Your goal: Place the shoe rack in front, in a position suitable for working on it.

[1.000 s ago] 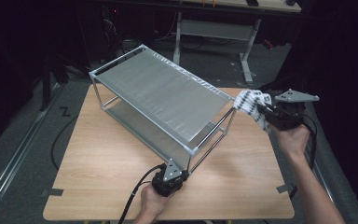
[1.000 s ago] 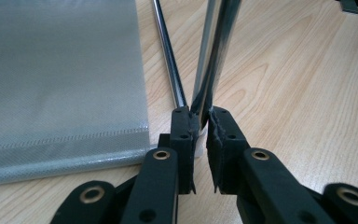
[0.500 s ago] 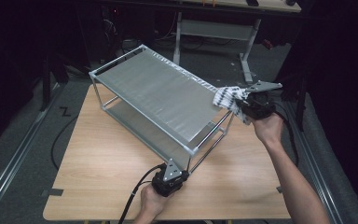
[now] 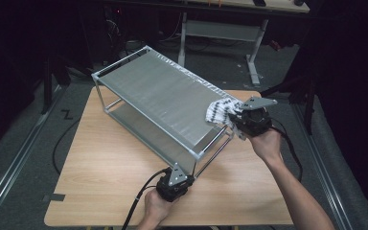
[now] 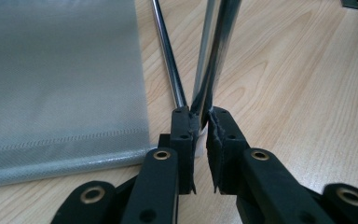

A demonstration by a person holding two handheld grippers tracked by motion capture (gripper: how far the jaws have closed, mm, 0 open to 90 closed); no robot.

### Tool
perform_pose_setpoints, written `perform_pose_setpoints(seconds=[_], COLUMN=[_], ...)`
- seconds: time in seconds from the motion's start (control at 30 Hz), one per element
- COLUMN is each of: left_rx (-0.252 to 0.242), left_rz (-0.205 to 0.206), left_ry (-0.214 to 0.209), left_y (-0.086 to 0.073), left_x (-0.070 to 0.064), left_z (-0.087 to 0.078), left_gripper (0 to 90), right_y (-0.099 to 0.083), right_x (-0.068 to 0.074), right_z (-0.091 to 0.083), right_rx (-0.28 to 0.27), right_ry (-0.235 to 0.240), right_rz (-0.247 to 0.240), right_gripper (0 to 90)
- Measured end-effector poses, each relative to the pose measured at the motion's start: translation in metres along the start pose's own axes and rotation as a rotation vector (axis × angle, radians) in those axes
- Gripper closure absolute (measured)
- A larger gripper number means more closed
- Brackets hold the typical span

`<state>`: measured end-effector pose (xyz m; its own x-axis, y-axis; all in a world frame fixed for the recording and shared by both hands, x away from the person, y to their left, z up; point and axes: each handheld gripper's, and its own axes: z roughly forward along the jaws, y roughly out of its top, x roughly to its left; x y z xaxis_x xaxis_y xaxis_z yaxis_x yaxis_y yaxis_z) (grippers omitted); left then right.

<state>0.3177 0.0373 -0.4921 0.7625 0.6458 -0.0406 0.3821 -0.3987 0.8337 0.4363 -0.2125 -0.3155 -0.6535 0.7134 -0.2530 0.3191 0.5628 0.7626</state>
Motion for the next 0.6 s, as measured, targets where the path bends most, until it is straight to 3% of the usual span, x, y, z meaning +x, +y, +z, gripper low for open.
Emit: perform_pose_setpoints(seconds=[0.4,0.6], left_rx=[0.007,0.007], left_rz=[0.000,-0.003], left_ry=[0.000,-0.004], left_y=[0.002,0.002], left_x=[-0.001,0.000], left_z=[0.002,0.002], left_gripper=[80.9,81.0], right_y=[-0.003,-0.004], right_x=[0.053,0.073], right_z=[-0.021,-0.030], right_rx=[-0.066,-0.083], right_ry=[0.121,0.175], right_rz=[-0.101,-0.130], right_gripper=[81.6,81.6])
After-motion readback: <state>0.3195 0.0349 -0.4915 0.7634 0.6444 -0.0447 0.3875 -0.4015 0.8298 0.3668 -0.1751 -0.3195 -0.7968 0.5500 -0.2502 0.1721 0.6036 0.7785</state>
